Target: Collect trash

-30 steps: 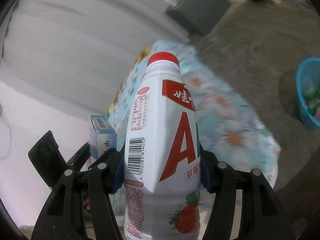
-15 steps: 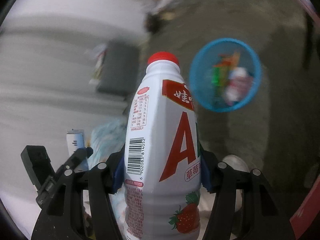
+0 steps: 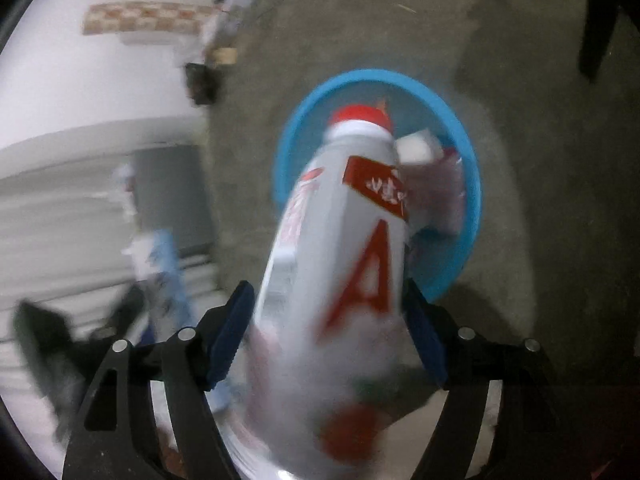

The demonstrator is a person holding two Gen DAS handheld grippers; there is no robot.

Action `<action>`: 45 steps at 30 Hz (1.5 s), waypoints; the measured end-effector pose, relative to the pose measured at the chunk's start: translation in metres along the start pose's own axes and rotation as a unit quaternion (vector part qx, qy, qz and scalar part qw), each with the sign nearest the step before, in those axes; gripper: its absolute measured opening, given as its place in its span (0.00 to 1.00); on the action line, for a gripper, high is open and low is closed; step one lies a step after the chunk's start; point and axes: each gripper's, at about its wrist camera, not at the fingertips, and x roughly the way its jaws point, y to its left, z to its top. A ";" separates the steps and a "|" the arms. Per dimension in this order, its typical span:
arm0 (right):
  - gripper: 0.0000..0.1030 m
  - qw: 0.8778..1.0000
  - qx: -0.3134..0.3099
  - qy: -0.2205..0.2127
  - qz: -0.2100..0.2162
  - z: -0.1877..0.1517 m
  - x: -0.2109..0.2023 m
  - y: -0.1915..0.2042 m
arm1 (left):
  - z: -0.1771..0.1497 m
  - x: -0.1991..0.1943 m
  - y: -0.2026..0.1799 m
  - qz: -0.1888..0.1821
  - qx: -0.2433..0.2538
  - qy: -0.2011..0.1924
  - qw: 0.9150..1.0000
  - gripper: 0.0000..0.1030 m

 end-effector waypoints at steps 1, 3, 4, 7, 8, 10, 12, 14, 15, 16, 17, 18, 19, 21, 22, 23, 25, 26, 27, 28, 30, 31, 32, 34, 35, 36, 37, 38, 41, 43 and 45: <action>0.70 1.000 0.005 -0.001 -0.013 0.002 0.006 -0.001 | -0.001 0.005 -0.002 -0.001 -0.006 0.003 1.000 0.87; 0.70 1.000 -0.001 -0.004 -0.013 0.004 0.013 -0.003 | -0.004 0.005 -0.001 -0.016 -0.018 0.002 1.000 0.87; 0.70 1.000 -0.006 -0.008 -0.018 0.003 0.012 -0.005 | -0.005 0.002 0.000 -0.025 -0.022 0.001 0.999 0.87; 0.70 1.000 -0.009 -0.016 -0.016 -0.004 0.011 -0.014 | -0.009 -0.012 0.005 -0.033 -0.023 -0.009 0.999 0.87; 0.70 1.000 -0.007 -0.018 -0.016 -0.005 0.010 -0.016 | -0.011 -0.017 0.006 -0.035 -0.023 -0.014 0.999 0.87; 0.70 0.999 -0.009 -0.025 -0.019 -0.008 0.002 -0.018 | -0.015 -0.033 0.008 -0.039 -0.020 -0.026 0.999 0.87; 0.70 0.999 -0.021 -0.035 -0.022 -0.014 -0.009 -0.013 | -0.021 -0.056 0.009 -0.042 -0.013 -0.044 0.998 0.87; 0.70 0.997 -0.048 -0.049 -0.028 -0.025 -0.024 -0.004 | -0.025 -0.077 0.010 -0.047 -0.006 -0.062 0.997 0.87; 0.70 0.996 -0.066 -0.057 -0.031 -0.026 -0.028 0.005 | -0.031 -0.092 0.010 -0.050 0.000 -0.075 0.996 0.87; 0.70 0.994 -0.084 -0.065 -0.034 -0.031 -0.033 0.012 | -0.038 -0.110 0.011 -0.055 0.006 -0.089 0.994 0.87; 0.70 0.991 -0.110 -0.074 -0.035 -0.039 -0.042 0.025 | -0.042 -0.121 0.011 -0.059 0.009 -0.099 0.993 0.87; 0.70 0.987 -0.131 -0.081 -0.036 -0.047 -0.048 0.034 | -0.051 -0.140 0.013 -0.067 0.014 -0.114 0.991 0.87; 0.70 0.982 -0.162 -0.093 -0.038 -0.060 -0.058 0.050 | -0.060 -0.156 0.015 -0.069 0.016 -0.129 0.989 0.87; 0.71 0.965 -0.229 -0.119 -0.040 -0.088 -0.076 0.080 | -0.082 -0.192 0.022 -0.070 0.015 -0.162 0.984 0.87; 0.74 0.956 -0.260 -0.131 -0.038 -0.102 -0.084 0.094 | -0.094 -0.208 0.025 -0.069 0.014 -0.176 0.982 0.87; 0.75 0.947 -0.286 -0.139 -0.037 -0.115 -0.090 0.105 | -0.105 -0.222 0.028 -0.068 0.013 -0.188 0.980 0.90; 0.81 0.920 -0.355 -0.162 -0.029 -0.153 -0.106 0.133 | -0.133 -0.255 0.037 -0.057 0.001 -0.219 0.974 0.93; 0.83 0.908 -0.383 -0.171 -0.024 -0.169 -0.114 0.143 | -0.145 -0.269 0.041 -0.047 -0.009 -0.232 0.972 0.95; 0.86 0.891 -0.415 -0.180 -0.018 -0.190 -0.121 0.154 | -0.161 -0.285 0.046 -0.036 -0.023 -0.248 0.968 0.95; 0.88 0.877 -0.441 -0.188 -0.011 -0.208 -0.128 0.161 | -0.176 -0.299 0.051 -0.026 -0.035 -0.263 0.964 0.95; 0.92 0.845 -0.495 -0.202 -0.002 -0.246 -0.140 0.174 | -0.204 -0.321 0.060 0.001 -0.056 -0.286 0.957 0.95; 0.92 0.835 -0.510 -0.207 0.001 -0.255 -0.144 0.177 | -0.216 -0.330 0.065 0.023 -0.068 -0.294 0.953 0.95; 0.92 0.824 -0.525 -0.212 0.003 -0.268 -0.148 0.179 | -0.228 -0.338 0.068 0.049 -0.082 -0.303 0.948 0.95; 0.92 0.799 -0.560 -0.219 0.009 -0.296 -0.155 0.183 | -0.255 -0.354 0.074 0.096 -0.118 -0.315 0.937 0.95; 0.92 0.791 -0.573 -0.216 0.012 -0.305 -0.156 0.184 | -0.268 -0.361 0.077 0.112 -0.138 -0.320 0.931 0.95; 0.92 0.781 -0.588 -0.210 0.014 -0.316 -0.156 0.183 | -0.280 -0.368 0.079 0.123 -0.153 -0.326 0.925 0.95; 0.92 0.772 -0.602 -0.204 0.014 -0.325 -0.156 0.180 | -0.293 -0.374 0.082 0.135 -0.169 -0.335 0.917 0.95; 0.92 0.764 -0.614 -0.199 0.013 -0.335 -0.157 0.180 | -0.303 -0.377 0.083 0.143 -0.178 -0.342 0.911 0.95; 0.92 0.731 -0.655 -0.194 0.005 -0.360 -0.161 0.173 | -0.343 -0.389 0.085 0.200 -0.208 -0.364 0.886 0.95; 0.92 0.707 -0.680 -0.195 -0.007 -0.376 -0.164 0.167 | -0.361 -0.393 0.089 0.225 -0.223 -0.358 0.878 0.95; 0.92 0.691 -0.697 -0.190 -0.013 -0.393 -0.167 0.161 | -0.382 -0.394 0.095 0.244 -0.243 -0.341 0.875 0.95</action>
